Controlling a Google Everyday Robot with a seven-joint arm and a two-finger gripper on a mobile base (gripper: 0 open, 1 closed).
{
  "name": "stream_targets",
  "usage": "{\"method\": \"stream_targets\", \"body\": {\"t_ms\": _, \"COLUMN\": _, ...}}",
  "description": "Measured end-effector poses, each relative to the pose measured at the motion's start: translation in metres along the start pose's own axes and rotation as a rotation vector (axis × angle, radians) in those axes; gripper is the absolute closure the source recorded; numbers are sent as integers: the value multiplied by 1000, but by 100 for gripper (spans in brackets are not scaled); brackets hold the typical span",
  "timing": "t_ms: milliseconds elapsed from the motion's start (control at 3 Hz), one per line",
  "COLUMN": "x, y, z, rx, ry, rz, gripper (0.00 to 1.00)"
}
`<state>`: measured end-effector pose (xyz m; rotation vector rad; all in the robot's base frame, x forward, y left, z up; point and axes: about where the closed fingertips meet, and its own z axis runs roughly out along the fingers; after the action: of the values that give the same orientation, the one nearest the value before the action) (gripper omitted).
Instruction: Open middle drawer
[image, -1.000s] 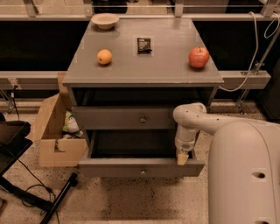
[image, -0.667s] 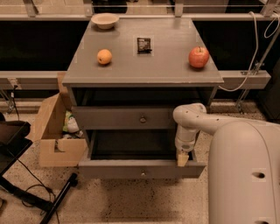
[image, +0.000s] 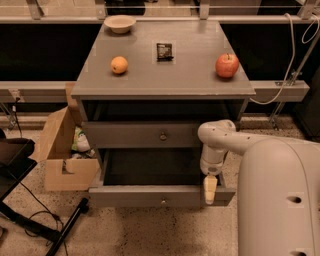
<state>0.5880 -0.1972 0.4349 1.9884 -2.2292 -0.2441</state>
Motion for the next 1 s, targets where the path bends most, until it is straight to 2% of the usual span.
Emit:
{"method": "stream_targets", "body": {"t_ms": 333, "x": 0, "y": 0, "z": 0, "rx": 1, "ry": -1, "rz": 0, "gripper": 0}}
{"method": "stream_targets", "body": {"t_ms": 667, "x": -2, "y": 16, "z": 4, "rx": 16, "ry": -11, "rz": -3, "gripper": 18}}
{"method": "stream_targets", "body": {"t_ms": 1000, "x": -9, "y": 71, "z": 17, "rx": -36, "ry": -39, "rz": 53, "gripper": 49}}
